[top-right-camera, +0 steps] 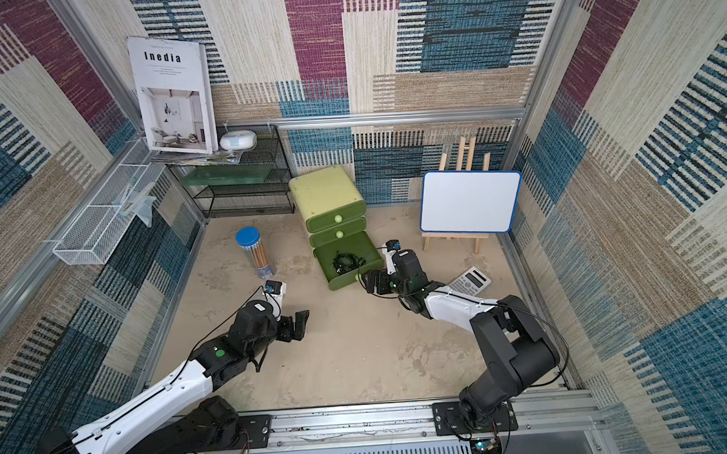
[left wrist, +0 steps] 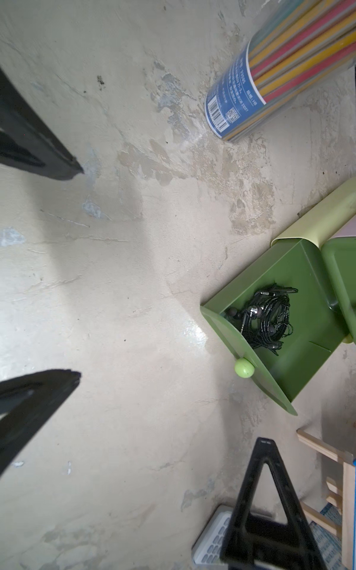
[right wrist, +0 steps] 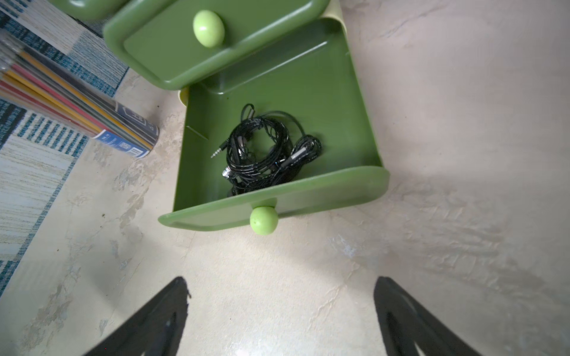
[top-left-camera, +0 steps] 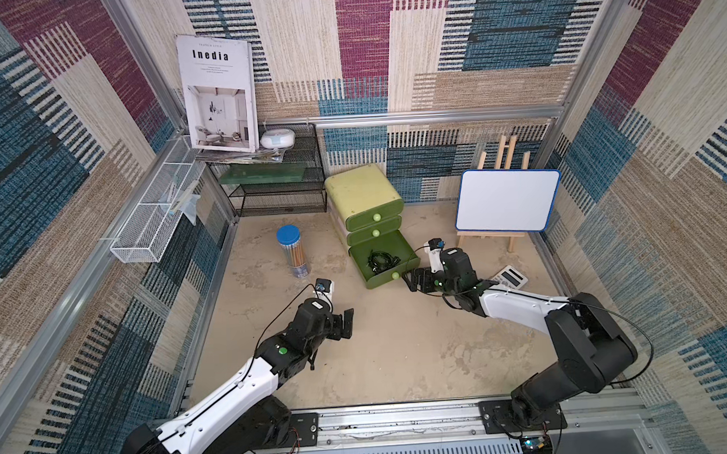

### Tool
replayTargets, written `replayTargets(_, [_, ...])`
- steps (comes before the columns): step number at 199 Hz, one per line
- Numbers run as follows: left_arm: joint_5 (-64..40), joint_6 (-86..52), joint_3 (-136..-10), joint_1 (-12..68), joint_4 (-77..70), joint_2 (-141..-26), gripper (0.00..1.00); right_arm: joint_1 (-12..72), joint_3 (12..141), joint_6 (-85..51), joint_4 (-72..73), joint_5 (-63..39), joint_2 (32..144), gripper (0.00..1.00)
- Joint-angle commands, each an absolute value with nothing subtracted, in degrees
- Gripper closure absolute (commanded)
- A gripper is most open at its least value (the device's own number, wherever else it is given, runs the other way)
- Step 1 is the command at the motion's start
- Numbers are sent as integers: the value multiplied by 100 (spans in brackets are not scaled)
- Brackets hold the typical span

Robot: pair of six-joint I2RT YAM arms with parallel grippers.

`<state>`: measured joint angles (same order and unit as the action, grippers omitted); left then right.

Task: Place the wired earphones into the drawer by color
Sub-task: Close the drawer in the storage box.

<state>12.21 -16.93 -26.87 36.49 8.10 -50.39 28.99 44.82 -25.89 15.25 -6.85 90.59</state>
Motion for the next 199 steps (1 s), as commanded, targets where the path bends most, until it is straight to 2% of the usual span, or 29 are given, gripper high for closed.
replayTargets(1, [1113,-1499,-2588,3644,457,-4883,1,2936,4661,-2850,1339,-729,9267,5])
replayTargets(69, [1200,-1434,-2602,3644,490,-4851,1,3136,5365,-2945,1011,-513,10088,8])
replayTargets(88, [1224,-1425,-2611,3645,500,-4860,1,3175,5472,-2944,1005,-466,10224,11])
replayTargets(132, [1212,-1424,-2646,3640,507,-4954,1,3182,5629,-2849,1105,-645,10439,31])
replayTargets(152, [1211,-1424,-2646,3641,507,-4957,1,3187,5669,-2819,1147,-727,10513,34])
replayTargets(199, [1239,-1406,-2653,3639,511,-4939,1,3182,5746,-2769,1261,-998,10642,51])
